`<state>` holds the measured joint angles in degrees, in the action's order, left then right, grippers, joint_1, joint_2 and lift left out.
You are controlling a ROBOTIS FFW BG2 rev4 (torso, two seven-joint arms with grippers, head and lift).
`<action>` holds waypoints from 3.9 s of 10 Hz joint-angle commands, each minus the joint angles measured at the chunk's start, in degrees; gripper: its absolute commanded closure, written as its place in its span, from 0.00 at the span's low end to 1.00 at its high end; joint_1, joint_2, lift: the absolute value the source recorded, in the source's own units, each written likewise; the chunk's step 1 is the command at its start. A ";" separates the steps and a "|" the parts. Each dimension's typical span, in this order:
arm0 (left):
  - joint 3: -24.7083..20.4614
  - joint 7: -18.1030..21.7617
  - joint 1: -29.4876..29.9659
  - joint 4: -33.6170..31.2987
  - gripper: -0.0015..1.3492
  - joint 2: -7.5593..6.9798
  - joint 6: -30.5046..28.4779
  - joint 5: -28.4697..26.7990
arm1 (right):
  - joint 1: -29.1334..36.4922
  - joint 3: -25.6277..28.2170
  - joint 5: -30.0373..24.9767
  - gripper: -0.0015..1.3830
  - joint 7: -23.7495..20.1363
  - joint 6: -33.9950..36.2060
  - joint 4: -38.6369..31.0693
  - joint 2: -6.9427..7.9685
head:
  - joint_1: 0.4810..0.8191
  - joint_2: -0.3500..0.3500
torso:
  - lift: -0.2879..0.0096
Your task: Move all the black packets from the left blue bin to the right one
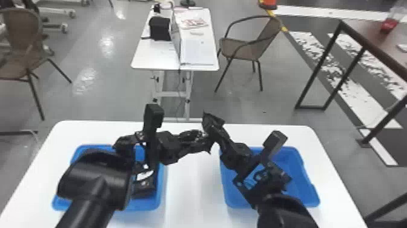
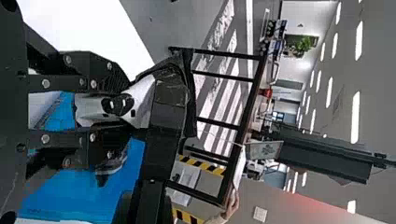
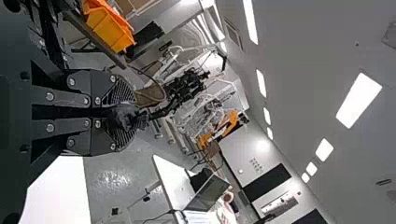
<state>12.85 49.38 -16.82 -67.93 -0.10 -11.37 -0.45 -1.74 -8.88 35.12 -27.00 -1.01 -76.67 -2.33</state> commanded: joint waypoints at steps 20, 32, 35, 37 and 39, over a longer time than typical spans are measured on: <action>-27.36 -10.71 20.42 -19.70 0.11 0.25 -10.34 1.51 | 9.21 17.58 3.64 0.15 10.47 -9.72 -2.79 -0.83 | 0.63 0.30 | 0.97; -24.90 -19.59 4.33 -4.40 0.13 -1.31 -29.67 -22.93 | 8.77 15.12 6.54 0.15 3.18 -4.53 -2.96 -0.83 | 0.63 0.55 | 0.97; -24.19 -22.05 2.84 0.25 0.14 -2.28 -27.21 -24.24 | 8.77 15.12 7.33 0.15 2.39 -4.44 -2.17 -0.75 | 0.63 0.57 | 0.97; -24.63 -22.31 1.35 5.79 0.14 -2.89 -23.17 -23.63 | 8.69 15.12 7.51 0.15 1.68 -4.18 -1.91 -0.75 | 0.63 0.58 | 0.97; -25.07 -22.57 1.08 9.31 0.14 -3.68 -15.87 -23.19 | 8.51 15.12 7.51 0.15 0.54 -3.83 -1.20 -0.48 | 0.63 0.58 | 0.97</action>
<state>-11.97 26.84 -15.69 -59.70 -3.51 -29.57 -23.96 6.85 6.24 42.63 -26.36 -4.99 -78.12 -2.94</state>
